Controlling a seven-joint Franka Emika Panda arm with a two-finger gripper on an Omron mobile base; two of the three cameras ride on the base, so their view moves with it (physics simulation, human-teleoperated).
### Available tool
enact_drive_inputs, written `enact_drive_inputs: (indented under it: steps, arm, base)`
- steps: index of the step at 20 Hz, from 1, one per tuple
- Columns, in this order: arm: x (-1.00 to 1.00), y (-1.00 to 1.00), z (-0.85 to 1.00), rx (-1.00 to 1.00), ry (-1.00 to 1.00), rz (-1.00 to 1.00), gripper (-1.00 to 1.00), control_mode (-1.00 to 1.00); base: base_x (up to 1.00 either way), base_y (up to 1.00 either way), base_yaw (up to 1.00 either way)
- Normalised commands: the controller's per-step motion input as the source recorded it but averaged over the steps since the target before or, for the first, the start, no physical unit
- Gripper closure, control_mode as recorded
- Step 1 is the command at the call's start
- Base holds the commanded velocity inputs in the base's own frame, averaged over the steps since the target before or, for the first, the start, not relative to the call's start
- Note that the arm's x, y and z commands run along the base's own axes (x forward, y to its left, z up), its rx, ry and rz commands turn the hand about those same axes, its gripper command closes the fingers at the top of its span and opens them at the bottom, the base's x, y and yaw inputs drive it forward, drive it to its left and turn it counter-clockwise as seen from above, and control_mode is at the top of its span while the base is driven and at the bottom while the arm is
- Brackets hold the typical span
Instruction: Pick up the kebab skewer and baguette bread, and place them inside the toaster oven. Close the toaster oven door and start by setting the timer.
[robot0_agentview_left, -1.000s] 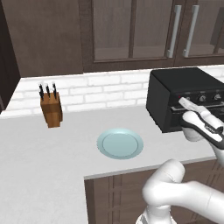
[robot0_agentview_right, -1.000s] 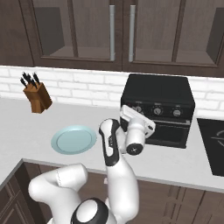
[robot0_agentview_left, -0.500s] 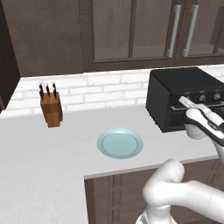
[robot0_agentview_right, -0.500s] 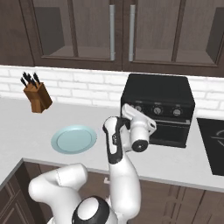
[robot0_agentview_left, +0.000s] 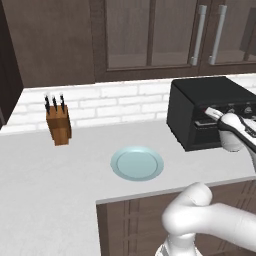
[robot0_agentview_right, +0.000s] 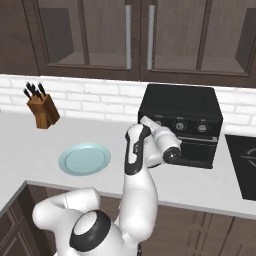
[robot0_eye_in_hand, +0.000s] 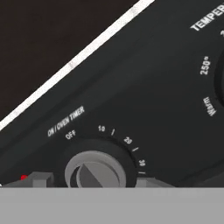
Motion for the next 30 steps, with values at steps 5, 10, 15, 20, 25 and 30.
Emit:
enact_drive_inputs:
  steps: [5, 10, 15, 20, 25, 30]
  arm:
    - [0.16, -0.05, 0.05, 0.17, 0.0, 0.0, 1.0, -1.0]
    - [0.21, -0.02, 0.06, 0.21, 0.0, -0.04, 1.0, -1.0]
    - [0.2, -0.06, 0.02, 0.24, -0.02, -0.1, 1.0, -1.0]
    - [0.29, -0.06, 0.03, 0.27, -0.07, -0.15, 1.0, -1.0]
    - [0.6, -0.14, 0.16, 0.24, -0.11, -0.14, 1.0, -1.0]
    - [0.48, -0.29, 0.27, 0.24, -0.06, -0.11, 1.0, -1.0]
  base:
    - [0.0, 0.0, 0.0]
    - [0.0, 0.0, 0.0]
    - [0.0, 0.0, 0.0]
    - [0.0, 0.0, 0.0]
    - [0.0, 0.0, 0.0]
    - [0.0, 0.0, 0.0]
